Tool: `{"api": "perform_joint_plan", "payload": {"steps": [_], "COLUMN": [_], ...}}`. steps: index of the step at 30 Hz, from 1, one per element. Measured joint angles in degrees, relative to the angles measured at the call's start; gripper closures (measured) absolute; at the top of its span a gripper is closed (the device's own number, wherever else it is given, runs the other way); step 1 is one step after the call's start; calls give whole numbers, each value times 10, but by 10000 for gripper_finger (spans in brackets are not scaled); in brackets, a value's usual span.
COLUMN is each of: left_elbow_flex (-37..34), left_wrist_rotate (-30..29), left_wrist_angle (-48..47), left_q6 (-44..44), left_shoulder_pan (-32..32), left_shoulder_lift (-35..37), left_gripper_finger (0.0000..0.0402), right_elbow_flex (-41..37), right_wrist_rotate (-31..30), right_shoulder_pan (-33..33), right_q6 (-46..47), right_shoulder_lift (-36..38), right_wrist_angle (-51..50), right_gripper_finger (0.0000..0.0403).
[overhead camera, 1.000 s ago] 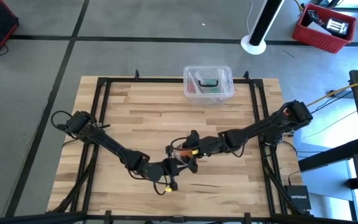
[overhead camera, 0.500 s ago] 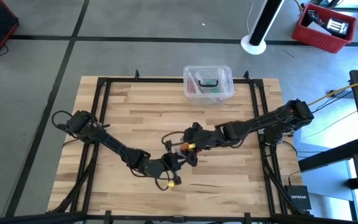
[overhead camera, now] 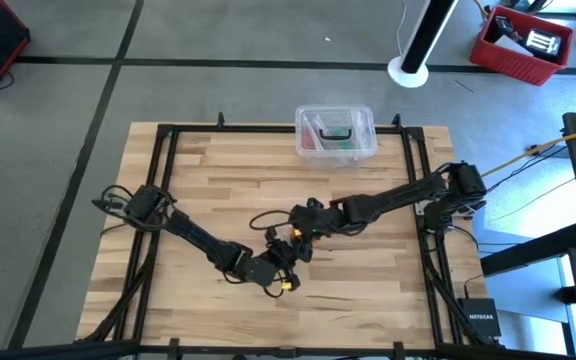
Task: Roll bandage
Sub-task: Put the orange bandage inside the zip bag
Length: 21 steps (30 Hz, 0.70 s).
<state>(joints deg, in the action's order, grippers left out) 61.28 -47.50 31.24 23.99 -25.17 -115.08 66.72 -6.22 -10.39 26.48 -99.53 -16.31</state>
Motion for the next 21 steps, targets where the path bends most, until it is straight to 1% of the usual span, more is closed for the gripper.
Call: {"api": "perform_joint_plan", "payload": {"steps": [4, 6, 7, 11, 16, 21], "left_elbow_flex": [0, 0, 1, 1, 1, 1], "left_wrist_rotate": [-11, -27, -30, -43, -44, -42], "left_wrist_angle": [-4, -5, -3, -4, -6, -5], "left_q6": [22, 21, 16, 12, 15, 13], "left_shoulder_pan": [-5, -9, -11, -10, -10, -11], "left_shoulder_lift": [-18, -20, -20, -20, -20, -19], "left_gripper_finger": [399, 399, 399, 399, 399, 399], "right_elbow_flex": [0, 3, 7, 16, 39, 67], "right_wrist_rotate": [38, 62, 65, 48, 49, 46], "right_shoulder_pan": [1, 1, 1, 3, 3, 8], "right_q6": [-12, -18, -24, -36, -42, -46], "right_shoulder_lift": [4, 8, 10, 10, 35, 43], "right_wrist_angle": [-7, -7, -9, -17, -93, -163], "right_gripper_finger": [118, 118, 118, 118, 118, 118]}}
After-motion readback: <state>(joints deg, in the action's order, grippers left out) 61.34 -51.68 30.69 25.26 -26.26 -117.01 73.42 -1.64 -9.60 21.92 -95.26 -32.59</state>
